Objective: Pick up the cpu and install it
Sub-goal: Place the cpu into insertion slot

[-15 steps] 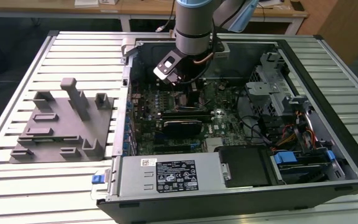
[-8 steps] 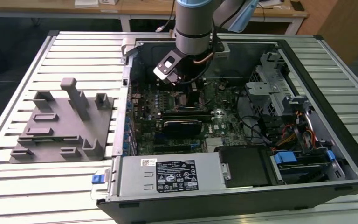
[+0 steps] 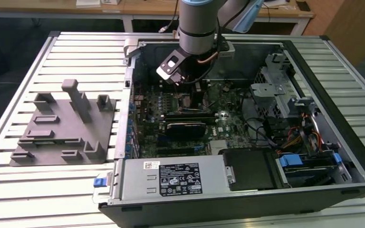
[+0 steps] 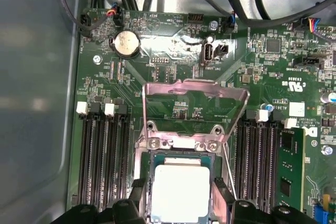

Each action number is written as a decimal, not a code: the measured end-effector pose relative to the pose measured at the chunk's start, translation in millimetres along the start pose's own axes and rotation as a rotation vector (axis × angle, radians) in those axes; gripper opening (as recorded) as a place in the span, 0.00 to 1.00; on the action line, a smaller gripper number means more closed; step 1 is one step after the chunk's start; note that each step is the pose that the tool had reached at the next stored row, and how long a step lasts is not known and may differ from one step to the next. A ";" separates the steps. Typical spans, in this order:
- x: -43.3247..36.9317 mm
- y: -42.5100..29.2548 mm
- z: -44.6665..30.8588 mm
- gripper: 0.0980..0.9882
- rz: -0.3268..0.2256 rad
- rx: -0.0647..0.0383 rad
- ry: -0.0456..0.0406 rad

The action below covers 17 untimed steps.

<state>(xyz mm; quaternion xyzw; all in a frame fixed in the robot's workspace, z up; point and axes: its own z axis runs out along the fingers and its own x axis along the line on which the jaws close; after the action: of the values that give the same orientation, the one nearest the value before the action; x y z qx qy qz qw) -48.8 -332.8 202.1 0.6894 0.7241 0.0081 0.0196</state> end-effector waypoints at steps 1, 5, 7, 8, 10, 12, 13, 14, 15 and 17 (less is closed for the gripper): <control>0.0 0.0 0.0 0.58 0.000 0.000 0.0001; 0.0 0.0 -0.2 0.56 0.000 0.000 -0.0001; 0.0 0.0 -0.2 0.49 0.000 0.000 -0.0001; 0.0 0.0 -0.2 0.42 0.000 0.000 -0.0001; 0.0 0.0 -0.3 0.30 0.000 0.000 -0.0001; 0.0 0.0 -0.3 0.23 0.000 0.000 -0.0001; 0.0 0.0 -0.3 0.16 0.000 0.000 -0.0001; 0.0 0.0 -0.4 0.16 0.000 0.000 -0.0001; 0.0 0.0 -0.4 0.10 0.000 0.000 -0.0001; 0.0 0.0 -0.4 0.03 0.000 0.000 -0.0001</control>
<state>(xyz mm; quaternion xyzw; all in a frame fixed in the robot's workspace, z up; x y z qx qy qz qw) -48.8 -332.8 202.5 0.6894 0.7240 0.0080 0.0197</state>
